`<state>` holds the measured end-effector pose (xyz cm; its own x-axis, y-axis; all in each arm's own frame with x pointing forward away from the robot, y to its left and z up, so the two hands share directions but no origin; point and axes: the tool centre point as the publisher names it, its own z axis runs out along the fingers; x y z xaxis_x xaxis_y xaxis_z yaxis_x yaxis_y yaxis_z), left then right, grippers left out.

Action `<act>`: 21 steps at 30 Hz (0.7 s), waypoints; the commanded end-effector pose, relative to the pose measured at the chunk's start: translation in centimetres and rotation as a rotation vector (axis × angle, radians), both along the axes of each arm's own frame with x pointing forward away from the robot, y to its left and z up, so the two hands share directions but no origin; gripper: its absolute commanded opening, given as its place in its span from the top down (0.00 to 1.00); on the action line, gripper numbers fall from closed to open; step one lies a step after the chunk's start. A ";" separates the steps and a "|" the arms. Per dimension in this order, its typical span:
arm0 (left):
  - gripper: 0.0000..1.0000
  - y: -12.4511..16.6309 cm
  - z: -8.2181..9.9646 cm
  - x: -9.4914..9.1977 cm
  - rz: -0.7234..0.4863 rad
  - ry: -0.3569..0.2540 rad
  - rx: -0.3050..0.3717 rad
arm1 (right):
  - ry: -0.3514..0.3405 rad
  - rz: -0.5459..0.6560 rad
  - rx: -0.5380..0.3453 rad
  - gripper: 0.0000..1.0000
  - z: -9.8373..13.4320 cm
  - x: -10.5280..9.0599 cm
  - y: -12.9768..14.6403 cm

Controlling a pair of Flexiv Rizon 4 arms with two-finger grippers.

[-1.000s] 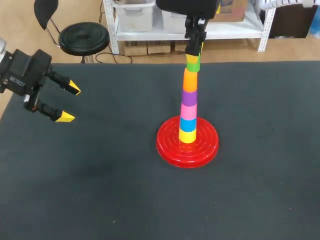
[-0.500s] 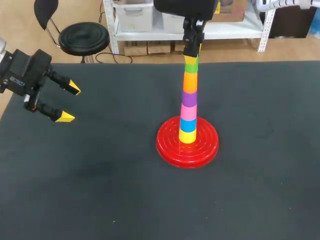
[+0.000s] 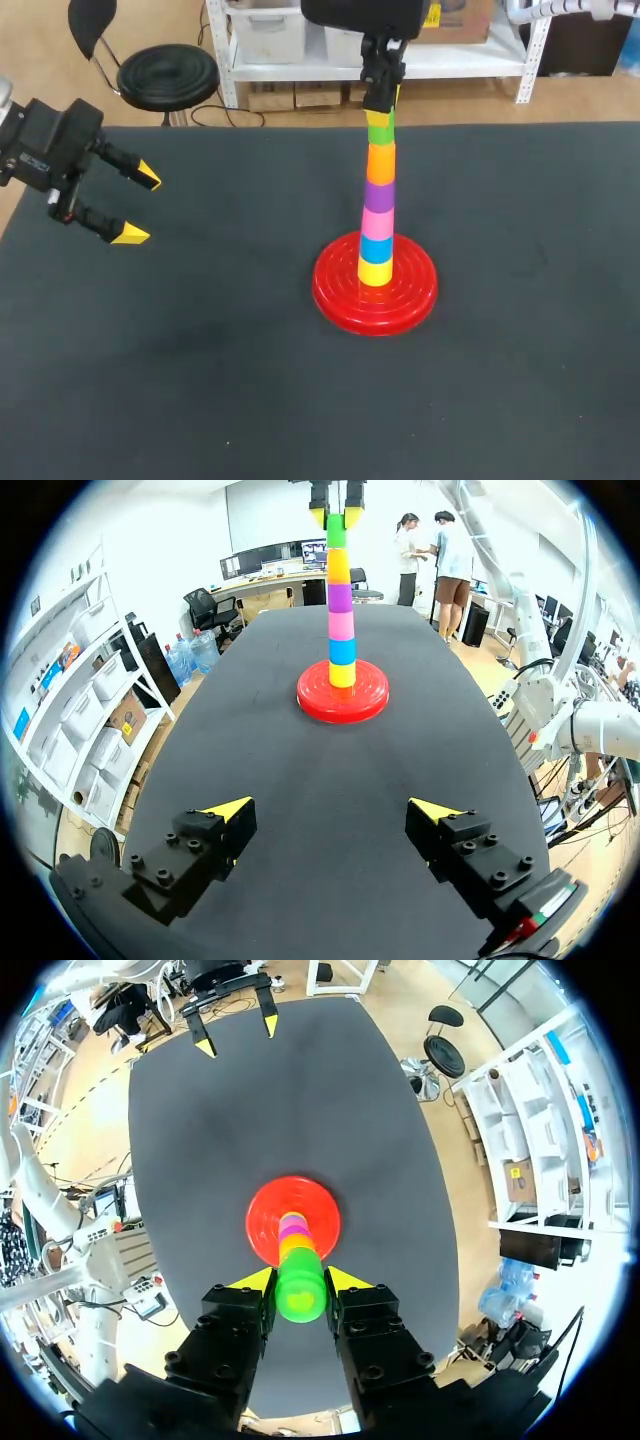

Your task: Pick up and stack the cylinders on the red base in this order: pink,purple,orange,green

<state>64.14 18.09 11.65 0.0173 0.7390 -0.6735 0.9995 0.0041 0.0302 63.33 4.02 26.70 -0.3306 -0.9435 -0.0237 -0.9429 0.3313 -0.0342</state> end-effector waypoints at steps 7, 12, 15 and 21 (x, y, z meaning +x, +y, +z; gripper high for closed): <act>0.00 0.0 0.0 -0.1 0.000 -0.002 -0.001 | 0.009 -0.012 -0.008 1.00 -0.7 -0.2 -0.2; 0.00 0.0 0.0 -0.1 0.000 -0.002 -0.001 | 0.015 -0.014 -0.007 1.00 -1.0 -0.2 -0.3; 0.00 0.0 0.0 -0.1 0.000 -0.002 -0.001 | 0.017 -0.016 -0.005 1.00 -1.1 -0.1 -0.4; 0.00 0.0 0.0 -0.1 0.000 -0.002 -0.001 | 0.033 -0.017 -0.005 1.00 -1.5 0.1 -0.4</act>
<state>64.14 18.09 11.65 0.0173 0.7390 -0.6735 0.9995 0.0041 0.0302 63.11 3.56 25.89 -0.3476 -0.9376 -0.0096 -0.9375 0.3477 -0.0115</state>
